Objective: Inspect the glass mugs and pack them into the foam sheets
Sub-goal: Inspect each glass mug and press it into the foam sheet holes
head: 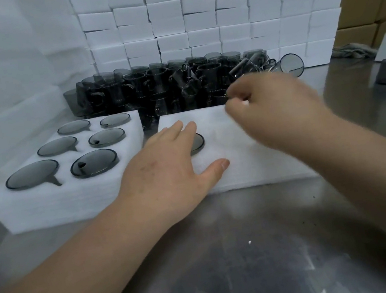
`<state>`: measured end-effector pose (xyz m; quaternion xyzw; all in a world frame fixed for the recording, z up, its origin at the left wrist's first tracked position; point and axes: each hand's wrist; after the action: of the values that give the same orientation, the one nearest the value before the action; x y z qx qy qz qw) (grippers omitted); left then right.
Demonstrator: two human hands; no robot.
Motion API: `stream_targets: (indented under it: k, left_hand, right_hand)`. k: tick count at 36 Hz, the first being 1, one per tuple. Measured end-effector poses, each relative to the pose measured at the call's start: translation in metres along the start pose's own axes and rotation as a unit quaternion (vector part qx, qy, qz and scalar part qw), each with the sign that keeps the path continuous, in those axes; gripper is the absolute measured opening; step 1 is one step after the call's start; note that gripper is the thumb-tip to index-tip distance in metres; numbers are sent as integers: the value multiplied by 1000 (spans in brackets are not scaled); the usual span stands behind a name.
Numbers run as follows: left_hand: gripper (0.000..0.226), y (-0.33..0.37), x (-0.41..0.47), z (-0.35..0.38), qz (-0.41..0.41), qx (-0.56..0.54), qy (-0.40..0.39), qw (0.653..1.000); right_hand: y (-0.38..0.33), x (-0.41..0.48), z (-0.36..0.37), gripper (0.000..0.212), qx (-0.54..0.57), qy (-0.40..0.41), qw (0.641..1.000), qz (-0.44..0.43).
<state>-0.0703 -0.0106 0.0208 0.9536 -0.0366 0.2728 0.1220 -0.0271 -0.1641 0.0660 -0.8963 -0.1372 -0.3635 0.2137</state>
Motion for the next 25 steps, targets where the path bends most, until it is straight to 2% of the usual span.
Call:
stream_targets:
  k: [4, 6, 10, 13, 15, 17, 20, 23, 25]
  left_hand:
    - [89, -1, 0, 0, 13, -1, 2, 1000]
    - [87, -2, 0, 1, 18, 1, 1, 1000]
    - [86, -2, 0, 1, 22, 9, -8, 1000]
    - [83, -2, 0, 2, 29, 12, -1, 999]
    - [80, -3, 0, 2, 32, 15, 1, 999]
    - [80, -3, 1, 3, 34, 17, -5, 999]
    - [81, -4, 2, 3, 37, 22, -6, 999]
    - [81, -5, 2, 3, 40, 24, -8, 999]
    - [82, -5, 2, 3, 39, 23, -9, 999]
  right_hand:
    - [8, 30, -24, 30, 132, 89, 984, 75]
    - [21, 49, -28, 34, 111, 104, 984, 90]
    - [58, 88, -16, 39, 16, 56, 988, 142]
    - [88, 100, 7, 35, -106, -17, 983, 145]
    - [103, 97, 23, 37, -148, -73, 976, 138]
    - [114, 95, 35, 32, -164, -102, 973, 127]
    - [118, 96, 45, 20, -160, -103, 972, 136]
    - [115, 100, 53, 21, -165, -115, 972, 120]
    - [116, 103, 58, 18, -149, -97, 974, 141]
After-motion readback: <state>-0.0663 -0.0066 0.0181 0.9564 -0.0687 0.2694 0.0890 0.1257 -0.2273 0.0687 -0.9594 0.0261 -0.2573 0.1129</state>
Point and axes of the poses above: each hand's wrist, its own x-axis towards the middle knuckle, its own z-axis out of the palm, y = z × x, and after that the axes turned 11 degrees about y, right-handed
